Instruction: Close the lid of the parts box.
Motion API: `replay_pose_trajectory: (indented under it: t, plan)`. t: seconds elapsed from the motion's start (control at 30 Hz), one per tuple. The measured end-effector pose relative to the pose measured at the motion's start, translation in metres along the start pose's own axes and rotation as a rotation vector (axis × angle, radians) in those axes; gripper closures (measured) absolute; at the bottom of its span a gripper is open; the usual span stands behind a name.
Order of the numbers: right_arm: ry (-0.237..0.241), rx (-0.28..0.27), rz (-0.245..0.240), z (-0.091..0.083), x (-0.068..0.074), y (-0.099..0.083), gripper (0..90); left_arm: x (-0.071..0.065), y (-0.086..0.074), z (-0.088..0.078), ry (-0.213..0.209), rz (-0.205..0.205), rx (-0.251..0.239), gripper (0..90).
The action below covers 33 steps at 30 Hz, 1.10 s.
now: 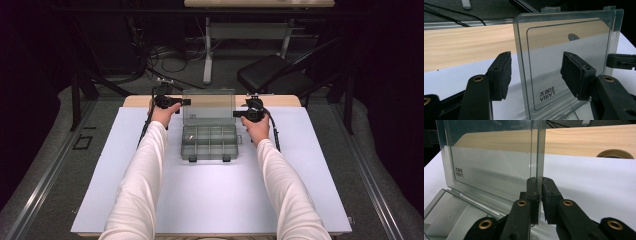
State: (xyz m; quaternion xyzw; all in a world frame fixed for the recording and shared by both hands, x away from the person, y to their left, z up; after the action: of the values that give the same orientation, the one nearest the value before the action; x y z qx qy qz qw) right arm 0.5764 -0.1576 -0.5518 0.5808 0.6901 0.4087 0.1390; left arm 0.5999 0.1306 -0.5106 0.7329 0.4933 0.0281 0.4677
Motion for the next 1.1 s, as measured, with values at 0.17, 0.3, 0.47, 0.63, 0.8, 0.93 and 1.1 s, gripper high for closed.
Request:
replay_pose_trajectory:
  t: [0.17, 0.3, 0.47, 0.63, 0.8, 0.93, 1.1]
  plan:
    - [0.000, -0.005, -0.006, 0.000, 0.000, 0.000, 84.8, 0.001, -0.002, 0.006, -0.005, -0.008, 0.001, 41.6]
    - [0.002, -0.007, -0.008, 0.000, 0.000, 0.000, 84.8, -0.001, -0.003, 0.010, -0.023, -0.012, -0.002, 41.6]
    - [-0.002, -0.013, -0.011, 0.000, 0.000, 0.000, 84.8, -0.001, -0.002, 0.010, -0.029, -0.016, -0.020, 42.0]
    - [-0.001, -0.012, -0.011, 0.000, 0.000, 0.000, 84.8, 0.000, -0.001, 0.007, -0.014, 0.001, -0.011, 51.2]
    - [-0.001, -0.012, -0.013, 0.000, 0.000, 0.000, 84.8, 0.003, -0.001, 0.003, -0.012, -0.008, -0.011, 61.3]
    - [-0.003, -0.013, -0.008, 0.000, 0.000, 0.000, 84.9, 0.005, -0.002, 0.001, -0.015, -0.026, -0.017, 67.8]
    - [-0.004, -0.014, -0.011, 0.000, 0.001, 0.000, 85.0, 0.008, -0.003, -0.001, -0.014, -0.023, -0.019, 76.7]
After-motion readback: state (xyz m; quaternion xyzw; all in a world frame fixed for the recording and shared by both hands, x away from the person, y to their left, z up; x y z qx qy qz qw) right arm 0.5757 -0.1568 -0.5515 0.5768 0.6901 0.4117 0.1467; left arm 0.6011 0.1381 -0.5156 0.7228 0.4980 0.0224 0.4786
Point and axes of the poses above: each handheld gripper's, and its own axes: z roughly forward along the jaws, y roughly out of its top, x roughly to its left, the point moved 4 cm from there along z, roughly forward along the jaws, and after that the axes turned 8 degrees about -y, right-handed, at the moved point
